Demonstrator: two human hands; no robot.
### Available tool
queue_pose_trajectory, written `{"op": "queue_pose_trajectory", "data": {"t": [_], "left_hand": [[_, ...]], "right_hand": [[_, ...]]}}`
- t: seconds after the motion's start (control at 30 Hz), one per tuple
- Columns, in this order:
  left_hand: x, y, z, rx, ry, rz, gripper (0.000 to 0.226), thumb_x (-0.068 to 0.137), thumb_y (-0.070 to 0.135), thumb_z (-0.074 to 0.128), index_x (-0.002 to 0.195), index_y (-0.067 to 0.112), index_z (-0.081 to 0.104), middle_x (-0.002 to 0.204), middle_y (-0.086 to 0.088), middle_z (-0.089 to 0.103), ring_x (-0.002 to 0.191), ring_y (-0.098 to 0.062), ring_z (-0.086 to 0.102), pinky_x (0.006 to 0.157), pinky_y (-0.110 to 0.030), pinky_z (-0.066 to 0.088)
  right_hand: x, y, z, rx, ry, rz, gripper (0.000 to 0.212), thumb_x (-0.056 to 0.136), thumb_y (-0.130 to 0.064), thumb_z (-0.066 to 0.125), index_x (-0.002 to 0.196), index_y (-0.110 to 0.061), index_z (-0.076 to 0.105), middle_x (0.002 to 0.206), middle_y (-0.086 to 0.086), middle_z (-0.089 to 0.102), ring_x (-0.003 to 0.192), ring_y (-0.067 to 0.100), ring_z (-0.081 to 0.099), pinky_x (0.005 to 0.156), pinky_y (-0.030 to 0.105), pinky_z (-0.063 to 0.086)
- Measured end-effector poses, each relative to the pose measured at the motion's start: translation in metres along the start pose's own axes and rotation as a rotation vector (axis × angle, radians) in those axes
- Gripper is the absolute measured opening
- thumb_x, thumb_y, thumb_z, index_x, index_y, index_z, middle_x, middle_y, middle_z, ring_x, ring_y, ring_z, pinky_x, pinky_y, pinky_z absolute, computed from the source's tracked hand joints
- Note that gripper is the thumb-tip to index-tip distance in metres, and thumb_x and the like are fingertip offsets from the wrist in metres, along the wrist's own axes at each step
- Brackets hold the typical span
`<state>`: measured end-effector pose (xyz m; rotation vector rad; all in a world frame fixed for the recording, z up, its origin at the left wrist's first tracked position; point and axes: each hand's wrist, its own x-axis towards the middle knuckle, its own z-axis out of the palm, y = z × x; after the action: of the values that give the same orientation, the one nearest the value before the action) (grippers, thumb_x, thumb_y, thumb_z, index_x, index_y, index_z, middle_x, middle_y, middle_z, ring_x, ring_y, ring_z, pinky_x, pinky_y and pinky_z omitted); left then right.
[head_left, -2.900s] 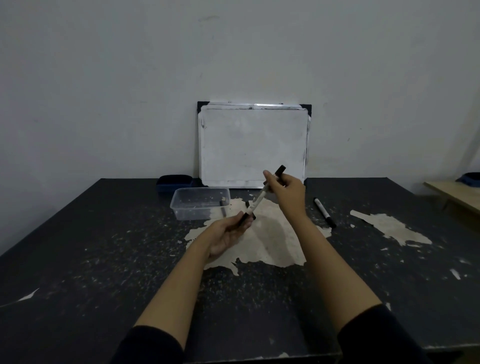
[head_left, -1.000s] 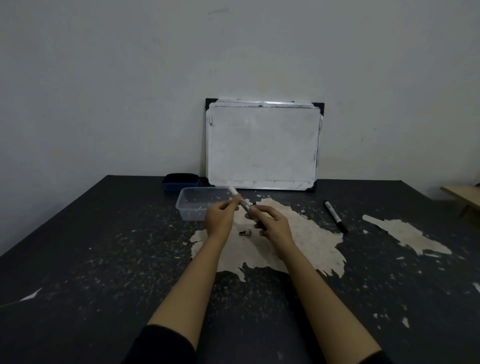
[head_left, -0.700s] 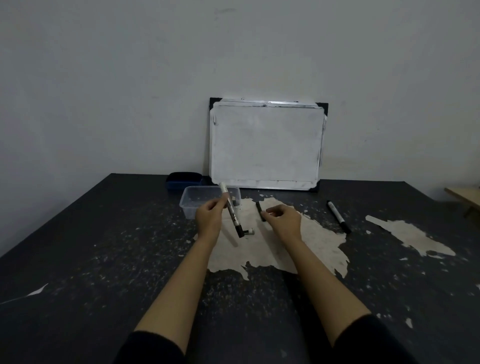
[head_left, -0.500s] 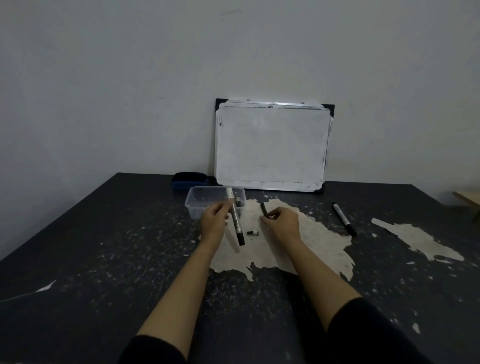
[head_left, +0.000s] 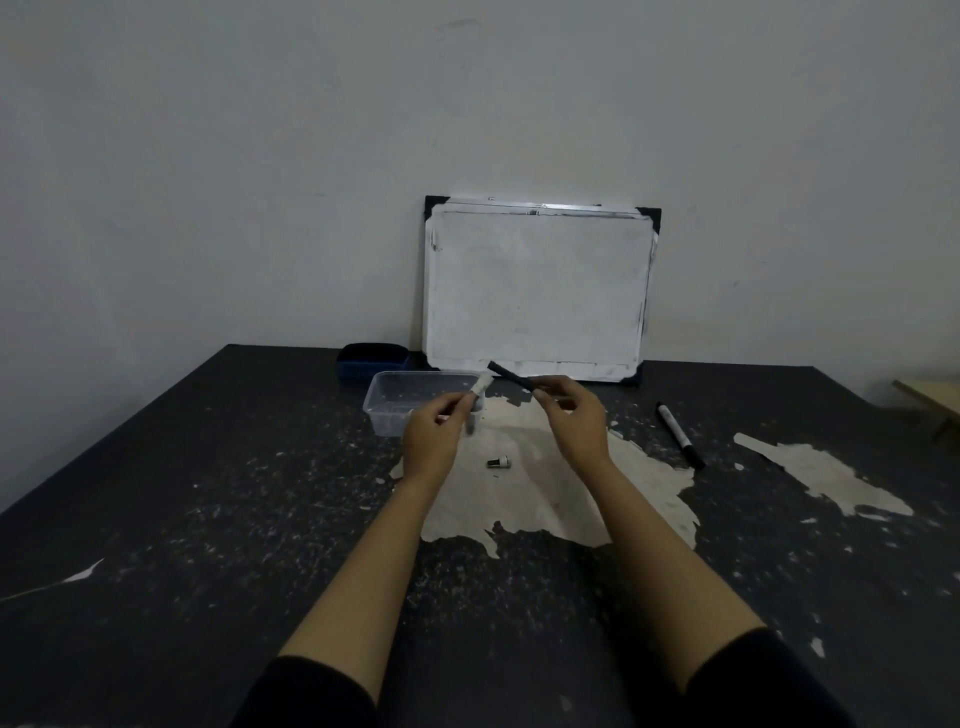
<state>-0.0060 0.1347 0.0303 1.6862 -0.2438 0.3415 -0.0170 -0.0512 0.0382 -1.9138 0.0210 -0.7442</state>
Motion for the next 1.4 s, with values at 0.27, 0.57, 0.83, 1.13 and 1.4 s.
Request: {"op": "queue_pose_trajectory", "data": {"t": [0.27, 0.57, 0.83, 1.13, 1.4], "left_hand": [[-0.001, -0.004, 0.000, 0.062, 0.014, 0.023, 0.014, 0.094, 0.034, 0.058, 0.101, 0.032, 0.069, 0.089, 0.014, 0.066, 0.091, -0.013, 0.063, 0.081, -0.032, 0.052], [-0.004, -0.011, -0.007, 0.226, -0.053, 0.080, 0.022, 0.092, 0.034, 0.060, 0.103, 0.021, 0.075, 0.100, 0.006, 0.067, 0.092, -0.009, 0.060, 0.078, -0.024, 0.048], [-0.003, -0.011, 0.002, 0.136, -0.054, 0.034, 0.024, 0.092, 0.033, 0.060, 0.101, 0.016, 0.075, 0.092, 0.000, 0.071, 0.088, -0.016, 0.063, 0.069, -0.020, 0.045], [-0.005, -0.009, -0.004, -0.031, -0.032, -0.079, 0.021, 0.095, 0.032, 0.057, 0.104, 0.018, 0.071, 0.089, 0.006, 0.067, 0.088, -0.018, 0.062, 0.074, -0.030, 0.051], [-0.011, 0.006, -0.009, -0.307, -0.080, -0.283, 0.028, 0.101, 0.029, 0.045, 0.097, 0.019, 0.071, 0.084, -0.001, 0.066, 0.068, -0.013, 0.055, 0.062, -0.025, 0.045]], "right_hand": [[0.009, -0.006, -0.009, -0.039, -0.041, -0.041, 0.018, 0.094, -0.006, 0.062, 0.101, -0.014, 0.077, 0.104, 0.004, 0.072, 0.095, 0.013, 0.064, 0.083, 0.021, 0.049], [0.018, -0.023, -0.015, -0.220, -0.072, -0.202, 0.024, 0.093, 0.007, 0.057, 0.099, -0.005, 0.076, 0.103, 0.013, 0.054, 0.088, 0.015, 0.057, 0.078, -0.002, 0.040], [0.004, -0.031, -0.002, -0.147, -0.171, -0.242, 0.035, 0.094, 0.006, 0.054, 0.118, -0.019, 0.062, 0.095, 0.002, 0.070, 0.086, -0.005, 0.062, 0.078, 0.010, 0.050], [-0.015, -0.034, 0.004, -0.097, -0.270, -0.226, 0.048, 0.094, -0.002, 0.051, 0.135, -0.026, 0.043, 0.113, -0.009, 0.069, 0.077, -0.012, 0.059, 0.069, 0.006, 0.043], [-0.025, 0.000, 0.009, -0.430, -0.574, -0.005, 0.028, 0.081, -0.031, 0.075, 0.109, -0.026, 0.074, 0.106, -0.004, 0.070, 0.093, 0.009, 0.062, 0.085, 0.034, 0.054]]}}
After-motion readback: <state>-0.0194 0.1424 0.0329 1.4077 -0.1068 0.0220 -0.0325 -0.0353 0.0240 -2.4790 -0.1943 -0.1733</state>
